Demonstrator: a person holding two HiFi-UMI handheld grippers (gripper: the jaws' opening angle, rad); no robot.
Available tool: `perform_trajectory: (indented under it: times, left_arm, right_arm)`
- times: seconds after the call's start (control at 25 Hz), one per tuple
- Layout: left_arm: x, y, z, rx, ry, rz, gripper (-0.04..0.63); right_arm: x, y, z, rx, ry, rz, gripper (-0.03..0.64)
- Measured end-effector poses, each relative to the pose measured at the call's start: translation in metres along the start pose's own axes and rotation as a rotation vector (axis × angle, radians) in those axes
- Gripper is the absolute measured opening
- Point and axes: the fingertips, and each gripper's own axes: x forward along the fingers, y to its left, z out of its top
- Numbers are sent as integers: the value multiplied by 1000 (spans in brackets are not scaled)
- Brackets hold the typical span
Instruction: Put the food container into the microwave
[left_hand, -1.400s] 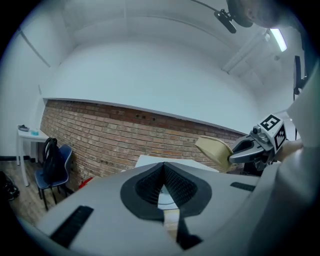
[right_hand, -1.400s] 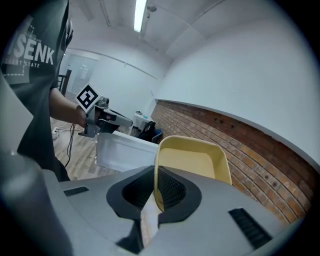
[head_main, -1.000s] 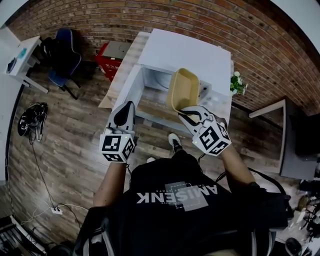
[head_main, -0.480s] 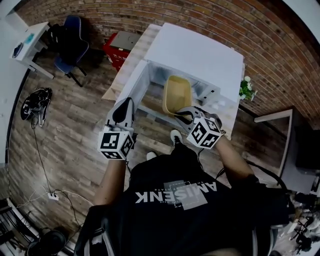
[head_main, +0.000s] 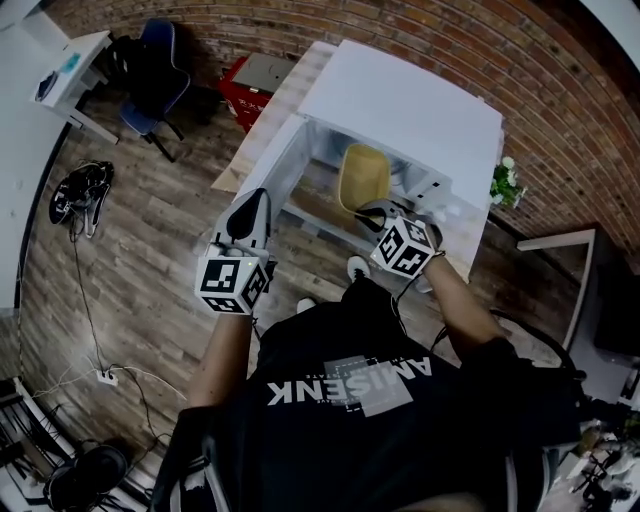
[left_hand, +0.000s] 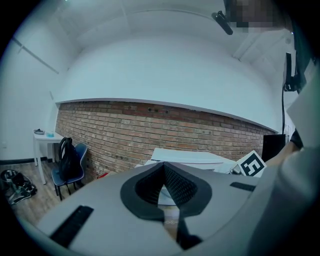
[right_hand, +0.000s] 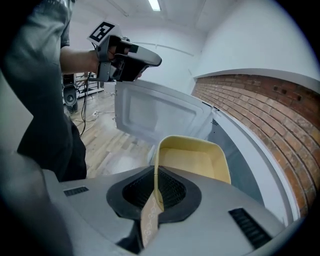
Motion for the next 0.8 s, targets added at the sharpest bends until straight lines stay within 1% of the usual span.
perform_trajectory:
  times: [0.2,0.36,0.6,0.8]
  left_arm:
    - [4,0,-4,4,5,14,12]
    - [5,4,-6,-11,10,36,12]
    - [8,7,-6,8,16,52,12]
    - [11,12,-8,0,22,76,12]
  right_arm:
    - [13,-11,-11,2,13,-3,52]
    - [21,-21,-17,-9,42,-12,52]
    - [39,-41,-22,8,71,-45,52]
    - [55,-60,-30,27,96,-90,52]
